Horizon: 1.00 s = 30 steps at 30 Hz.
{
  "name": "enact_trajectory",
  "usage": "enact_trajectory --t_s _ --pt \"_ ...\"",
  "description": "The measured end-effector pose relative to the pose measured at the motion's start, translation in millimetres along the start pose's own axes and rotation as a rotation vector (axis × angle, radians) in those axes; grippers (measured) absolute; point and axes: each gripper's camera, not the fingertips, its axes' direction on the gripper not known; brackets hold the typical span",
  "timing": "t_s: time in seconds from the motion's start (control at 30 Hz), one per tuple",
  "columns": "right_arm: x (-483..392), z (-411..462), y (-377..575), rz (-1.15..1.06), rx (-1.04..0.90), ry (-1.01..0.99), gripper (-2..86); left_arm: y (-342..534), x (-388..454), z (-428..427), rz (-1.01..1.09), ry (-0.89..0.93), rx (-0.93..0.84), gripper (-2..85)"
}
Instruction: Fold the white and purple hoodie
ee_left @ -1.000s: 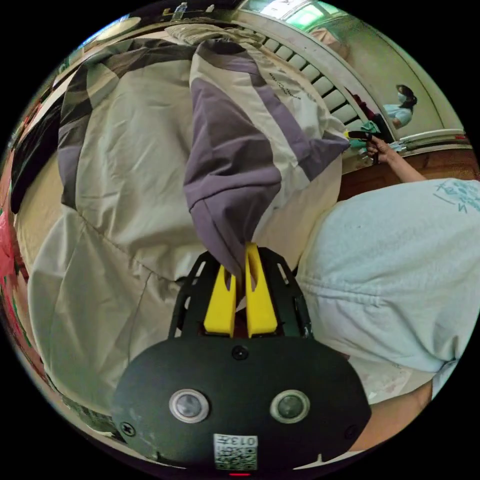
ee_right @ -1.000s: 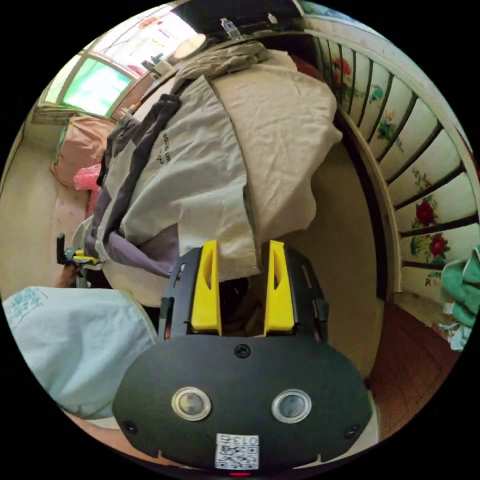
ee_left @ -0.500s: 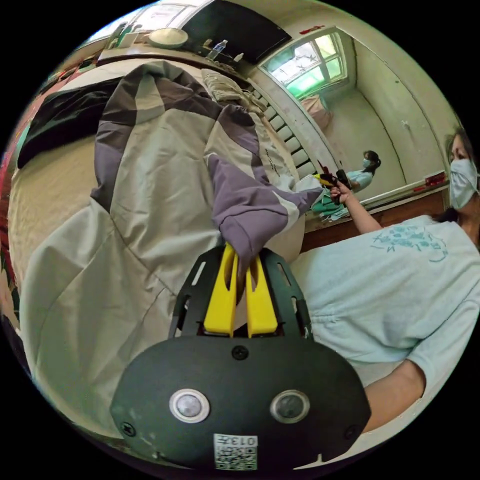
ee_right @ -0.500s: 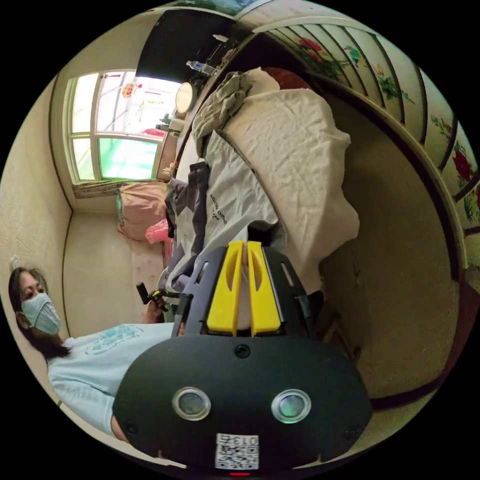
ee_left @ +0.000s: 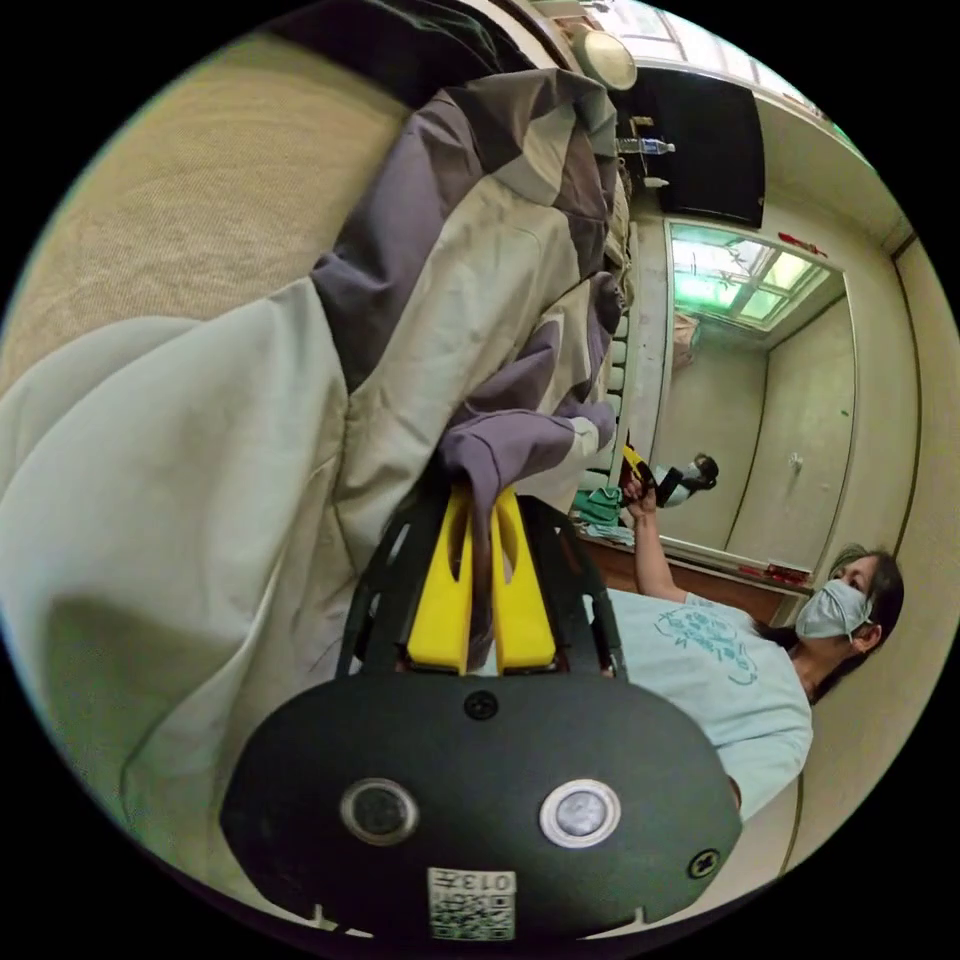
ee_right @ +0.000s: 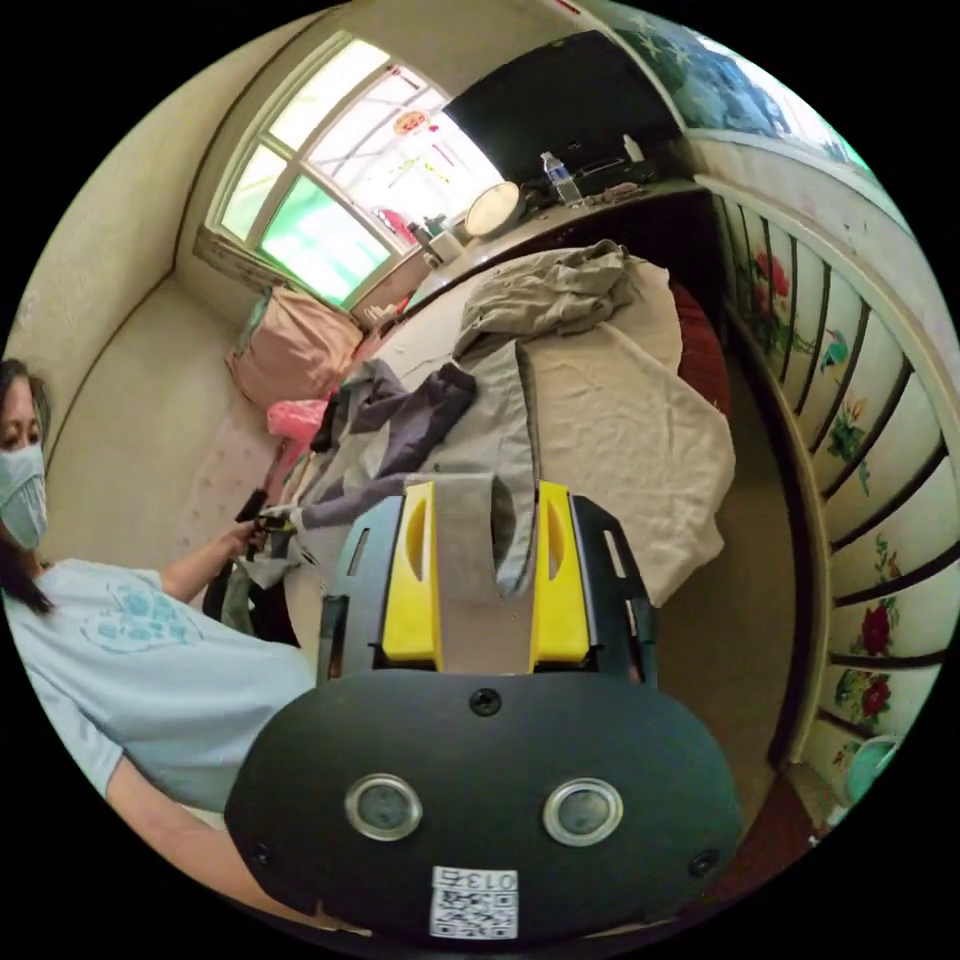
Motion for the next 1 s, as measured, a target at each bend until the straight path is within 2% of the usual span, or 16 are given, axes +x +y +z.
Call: enact_trajectory --t_s 0.13,0.23,0.33,0.43,0.53,0.63,0.77,0.87,0.97,1.0 --pt "-2 46 -5 -0.028 -0.033 0.033 15.2 4 3 -2 0.014 -0.011 0.017 5.8" --pt "-2 94 -17 -0.043 -0.139 -0.003 9.7 19 20 -3 0.107 -0.067 -0.038 10.8" --pt "-8 123 -23 -0.070 -0.208 -0.046 3.6 45 38 3 0.180 -0.205 -0.113 13.4" --pt "-19 128 -33 -0.102 -0.185 -0.034 1.8 62 42 28 0.212 -0.308 -0.186 8.6" --pt "-36 129 -51 -0.125 -0.241 0.018 1.1 60 42 53 0.187 -0.452 -0.294 3.9" --pt "-67 99 -66 -0.170 -0.294 0.054 0.8 70 66 43 0.267 -0.457 -0.304 1.8" --pt "-100 48 -63 -0.151 -0.337 -0.008 0.7 101 81 17 0.307 -0.353 -0.313 0.8" --pt "-105 75 -47 -0.135 -0.409 0.081 1.0 105 55 43 0.265 -0.364 -0.391 0.5" --pt "-67 160 -15 0.042 -0.625 0.210 2.0 103 17 86 0.162 -0.408 -0.475 0.7" --pt "-66 166 -7 0.057 -0.580 0.210 2.8 105 14 89 0.151 -0.401 -0.475 1.0"
